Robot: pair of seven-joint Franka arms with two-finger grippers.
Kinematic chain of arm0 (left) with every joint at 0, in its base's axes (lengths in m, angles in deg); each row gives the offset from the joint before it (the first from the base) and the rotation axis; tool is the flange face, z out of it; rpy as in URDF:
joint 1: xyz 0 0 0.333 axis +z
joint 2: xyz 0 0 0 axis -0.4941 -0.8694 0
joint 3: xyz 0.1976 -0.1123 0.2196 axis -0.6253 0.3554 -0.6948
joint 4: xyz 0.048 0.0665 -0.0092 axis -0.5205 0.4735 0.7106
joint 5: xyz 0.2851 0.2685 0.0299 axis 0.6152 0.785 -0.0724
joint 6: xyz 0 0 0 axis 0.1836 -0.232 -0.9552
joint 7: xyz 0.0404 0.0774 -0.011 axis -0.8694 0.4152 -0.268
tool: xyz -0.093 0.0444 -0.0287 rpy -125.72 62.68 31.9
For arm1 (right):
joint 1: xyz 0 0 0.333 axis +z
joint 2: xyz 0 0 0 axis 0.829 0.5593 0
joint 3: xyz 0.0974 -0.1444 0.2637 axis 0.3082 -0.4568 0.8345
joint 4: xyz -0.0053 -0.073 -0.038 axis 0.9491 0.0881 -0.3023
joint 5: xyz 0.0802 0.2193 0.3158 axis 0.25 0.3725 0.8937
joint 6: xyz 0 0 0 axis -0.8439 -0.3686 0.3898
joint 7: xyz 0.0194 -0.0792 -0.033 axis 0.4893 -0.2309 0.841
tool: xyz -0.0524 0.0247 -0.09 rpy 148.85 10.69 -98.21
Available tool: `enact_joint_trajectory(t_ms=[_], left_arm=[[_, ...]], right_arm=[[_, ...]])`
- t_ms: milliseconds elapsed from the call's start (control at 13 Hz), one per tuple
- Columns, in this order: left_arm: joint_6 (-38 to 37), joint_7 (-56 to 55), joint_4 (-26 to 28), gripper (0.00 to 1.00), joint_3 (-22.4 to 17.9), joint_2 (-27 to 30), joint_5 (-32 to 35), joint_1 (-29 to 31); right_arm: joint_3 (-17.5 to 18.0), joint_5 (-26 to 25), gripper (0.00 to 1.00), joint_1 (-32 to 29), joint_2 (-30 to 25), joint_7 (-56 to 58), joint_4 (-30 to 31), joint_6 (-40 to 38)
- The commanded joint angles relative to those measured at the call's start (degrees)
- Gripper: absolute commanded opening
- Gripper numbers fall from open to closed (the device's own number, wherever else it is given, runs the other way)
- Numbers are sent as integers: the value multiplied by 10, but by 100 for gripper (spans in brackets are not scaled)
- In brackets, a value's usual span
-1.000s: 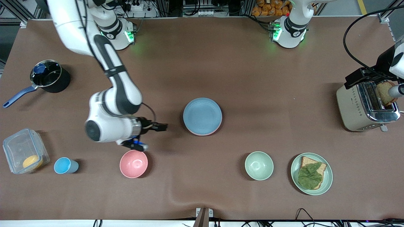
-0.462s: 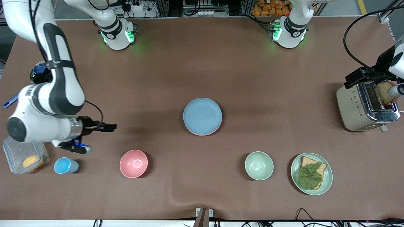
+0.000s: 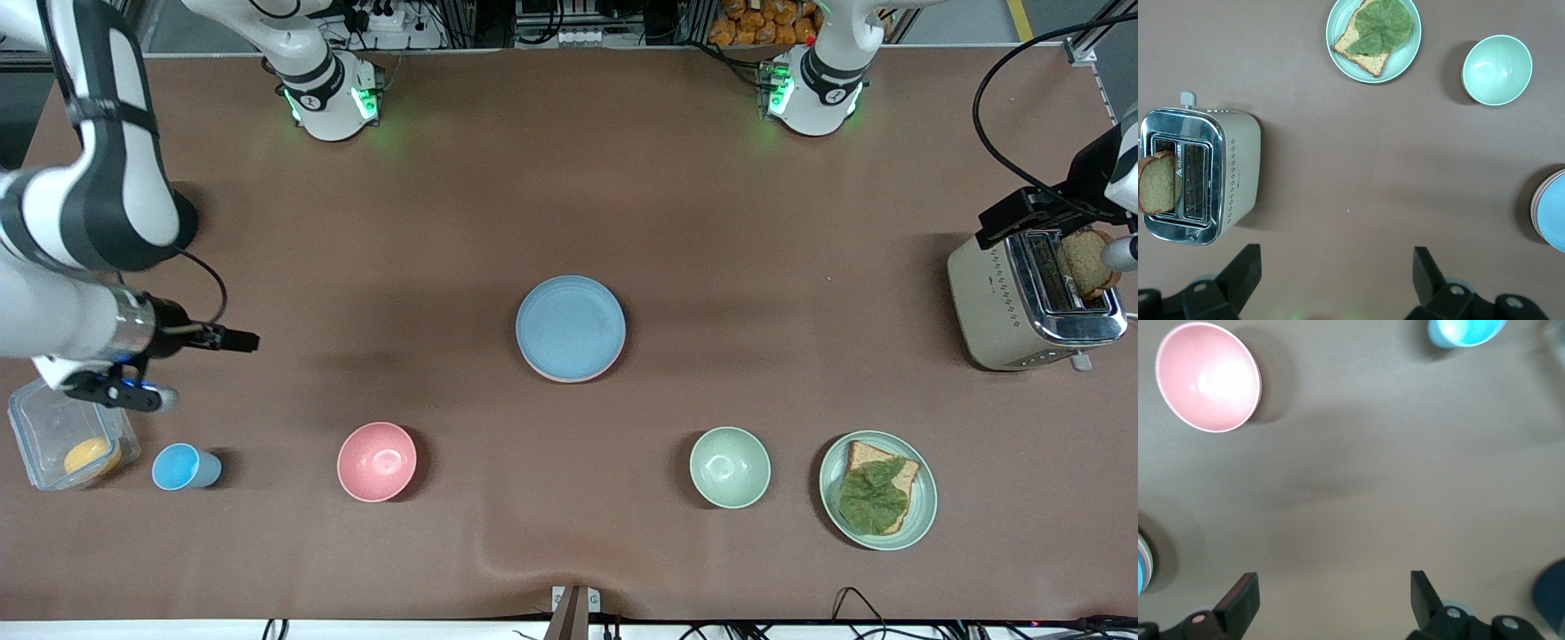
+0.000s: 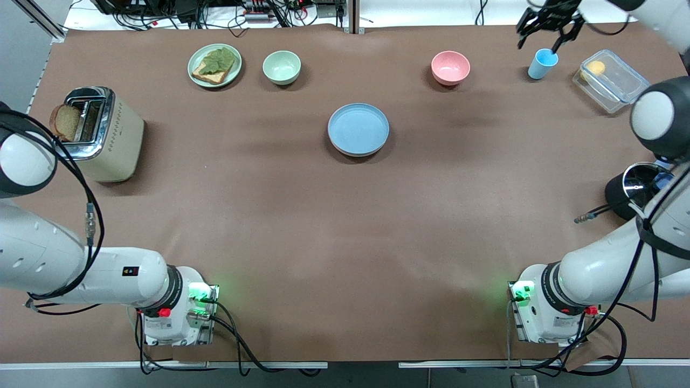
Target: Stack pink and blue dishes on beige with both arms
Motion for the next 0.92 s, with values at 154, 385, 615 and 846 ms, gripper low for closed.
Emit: enact_joint_trajectory(t_ms=[154,385,615,846], left_arm=[[-4,14,2,100,-2,9,-7,3],[-5,35,-1,100,-2,9,-7,3],[-5,48,-1,100,-2,9,-6,3],[-5,48,-1,100,-1,9,-6,3]], right_arm=[[-23,-26,100,-16,-120,22,33,-37],[-31,-27,100,-18,-138,54,12,-72],[-25,-24,100,-26,-133,53,-3,-79],[-24,-23,100,-26,-126,52,-17,-78]])
